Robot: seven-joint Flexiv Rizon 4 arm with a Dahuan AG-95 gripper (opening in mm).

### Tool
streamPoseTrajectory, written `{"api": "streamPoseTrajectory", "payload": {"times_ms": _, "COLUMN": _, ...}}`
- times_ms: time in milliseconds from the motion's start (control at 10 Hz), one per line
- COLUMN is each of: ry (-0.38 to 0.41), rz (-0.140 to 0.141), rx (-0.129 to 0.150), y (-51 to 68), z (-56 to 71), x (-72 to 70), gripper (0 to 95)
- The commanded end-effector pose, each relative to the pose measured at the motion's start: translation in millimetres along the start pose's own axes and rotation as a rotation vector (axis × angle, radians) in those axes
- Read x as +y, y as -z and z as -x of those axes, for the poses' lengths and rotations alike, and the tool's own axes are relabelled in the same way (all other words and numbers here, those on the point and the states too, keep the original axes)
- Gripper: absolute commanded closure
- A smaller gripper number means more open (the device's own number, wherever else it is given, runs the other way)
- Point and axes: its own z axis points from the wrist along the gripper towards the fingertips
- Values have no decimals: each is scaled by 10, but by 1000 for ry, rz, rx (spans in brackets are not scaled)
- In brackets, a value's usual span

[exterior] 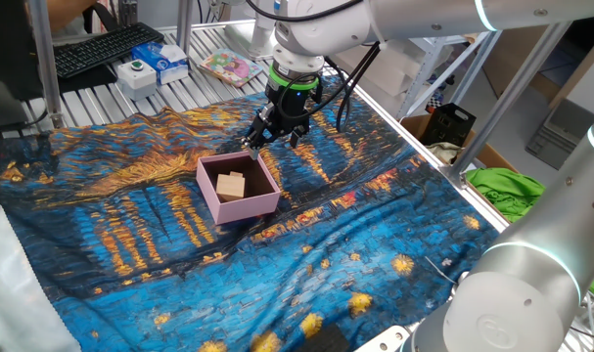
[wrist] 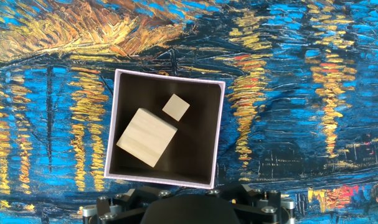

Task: Take everything out of the gift box

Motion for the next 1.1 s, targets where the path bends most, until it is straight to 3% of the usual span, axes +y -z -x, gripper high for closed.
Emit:
{"api": "streamPoseTrajectory", "payload": {"times_ms": 100, "ry": 14, "rz": 32, "rx": -98, "y": 0, "z": 0, "x": 0, "gripper": 950}}
{"api": "streamPoseTrajectory", "payload": {"times_ms": 1100, "ry": 11, "rz": 34, "rx": -97, "y": -8, "z": 0, "x": 4, "gripper": 950}}
